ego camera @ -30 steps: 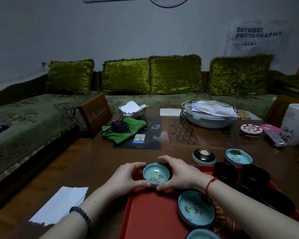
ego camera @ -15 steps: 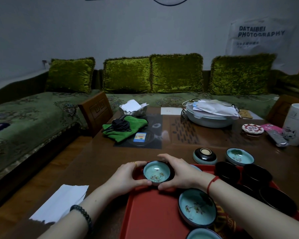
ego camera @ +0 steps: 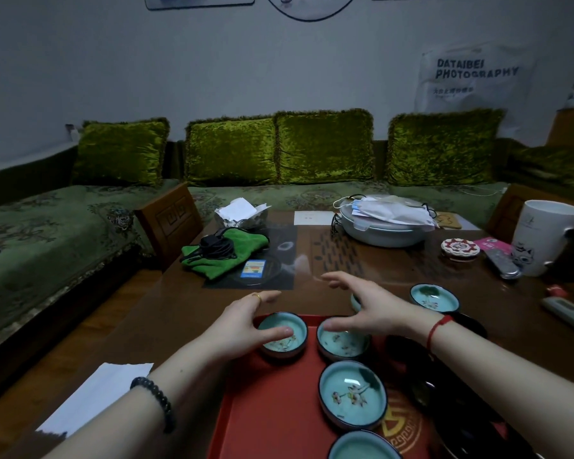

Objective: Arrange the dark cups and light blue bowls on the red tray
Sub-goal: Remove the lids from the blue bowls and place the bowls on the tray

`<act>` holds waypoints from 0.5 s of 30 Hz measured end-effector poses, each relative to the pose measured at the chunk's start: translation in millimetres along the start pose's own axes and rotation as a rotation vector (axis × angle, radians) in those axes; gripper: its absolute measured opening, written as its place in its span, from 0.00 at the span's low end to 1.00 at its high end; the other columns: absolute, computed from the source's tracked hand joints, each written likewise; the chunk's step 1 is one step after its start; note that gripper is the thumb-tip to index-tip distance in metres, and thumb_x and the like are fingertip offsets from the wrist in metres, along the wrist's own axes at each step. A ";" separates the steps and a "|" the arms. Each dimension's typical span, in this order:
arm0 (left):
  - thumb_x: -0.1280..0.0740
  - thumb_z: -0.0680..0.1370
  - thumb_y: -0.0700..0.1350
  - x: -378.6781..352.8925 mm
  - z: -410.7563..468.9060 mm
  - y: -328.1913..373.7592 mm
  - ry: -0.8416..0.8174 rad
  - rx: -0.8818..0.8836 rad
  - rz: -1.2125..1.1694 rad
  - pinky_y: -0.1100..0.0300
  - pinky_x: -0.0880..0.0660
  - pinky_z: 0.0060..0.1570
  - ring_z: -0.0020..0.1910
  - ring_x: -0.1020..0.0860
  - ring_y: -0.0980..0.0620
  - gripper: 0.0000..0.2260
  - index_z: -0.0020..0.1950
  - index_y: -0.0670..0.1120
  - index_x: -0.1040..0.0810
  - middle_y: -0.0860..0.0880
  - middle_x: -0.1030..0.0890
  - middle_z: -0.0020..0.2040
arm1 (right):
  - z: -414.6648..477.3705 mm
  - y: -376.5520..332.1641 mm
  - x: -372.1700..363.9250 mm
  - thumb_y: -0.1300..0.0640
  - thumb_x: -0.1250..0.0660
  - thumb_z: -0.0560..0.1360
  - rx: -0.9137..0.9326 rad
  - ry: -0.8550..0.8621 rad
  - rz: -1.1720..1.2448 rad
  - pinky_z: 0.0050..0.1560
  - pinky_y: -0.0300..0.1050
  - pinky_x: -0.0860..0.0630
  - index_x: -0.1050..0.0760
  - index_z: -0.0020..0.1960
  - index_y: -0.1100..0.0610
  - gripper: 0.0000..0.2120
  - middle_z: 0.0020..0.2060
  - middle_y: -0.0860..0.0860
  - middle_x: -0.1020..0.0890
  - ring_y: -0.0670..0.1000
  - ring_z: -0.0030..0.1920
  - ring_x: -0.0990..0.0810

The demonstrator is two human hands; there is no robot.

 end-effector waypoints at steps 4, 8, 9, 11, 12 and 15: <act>0.30 0.68 0.58 -9.0 16.0 30.0 -0.009 -0.048 0.010 0.59 0.36 0.67 0.68 0.33 0.56 0.31 0.68 0.55 0.36 0.54 0.30 0.68 | -11.3 17.0 32.9 0.47 0.27 0.65 -0.021 0.071 -0.009 0.61 0.36 0.36 0.39 0.68 0.48 0.36 0.66 0.50 0.29 0.43 0.64 0.31; 0.30 0.69 0.57 -24.1 36.7 63.6 -0.010 -0.108 -0.007 0.57 0.36 0.68 0.67 0.32 0.55 0.31 0.69 0.52 0.36 0.51 0.29 0.68 | -22.6 46.3 64.8 0.49 0.27 0.66 -0.084 0.128 -0.022 0.60 0.34 0.37 0.38 0.68 0.50 0.35 0.65 0.52 0.28 0.45 0.64 0.30; 0.30 0.69 0.57 -29.4 42.6 72.0 -0.018 -0.122 -0.013 0.56 0.36 0.68 0.67 0.32 0.55 0.31 0.69 0.51 0.36 0.51 0.29 0.69 | -25.7 55.2 72.1 0.49 0.27 0.66 -0.104 0.138 -0.023 0.61 0.35 0.37 0.38 0.68 0.50 0.35 0.65 0.53 0.28 0.46 0.64 0.30; 0.31 0.70 0.56 -41.0 55.5 87.9 -0.033 -0.150 -0.016 0.53 0.37 0.69 0.68 0.33 0.54 0.31 0.69 0.51 0.36 0.50 0.30 0.69 | -31.9 73.4 85.6 0.49 0.27 0.66 -0.140 0.156 -0.027 0.63 0.37 0.36 0.39 0.68 0.50 0.35 0.65 0.54 0.28 0.47 0.65 0.30; 0.31 0.70 0.56 -47.2 62.2 95.2 -0.040 -0.161 -0.017 0.52 0.37 0.69 0.68 0.33 0.54 0.31 0.69 0.50 0.36 0.50 0.30 0.69 | -35.1 82.7 91.3 0.49 0.27 0.66 -0.158 0.162 -0.027 0.64 0.39 0.36 0.39 0.68 0.50 0.35 0.65 0.54 0.28 0.48 0.65 0.30; 0.31 0.71 0.55 -69.1 82.0 113.7 -0.078 -0.187 -0.004 0.51 0.37 0.69 0.69 0.33 0.52 0.30 0.70 0.50 0.37 0.50 0.30 0.69 | -44.6 111.8 104.3 0.50 0.27 0.66 -0.215 0.171 -0.010 0.65 0.42 0.34 0.39 0.68 0.51 0.35 0.65 0.54 0.29 0.48 0.65 0.30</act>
Point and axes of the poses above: each hand's wrist, its own z-axis towards the middle knuckle, its own x-axis out of the back of the hand, y = z × x, the point moved 9 cm from there along z, towards the middle knuckle
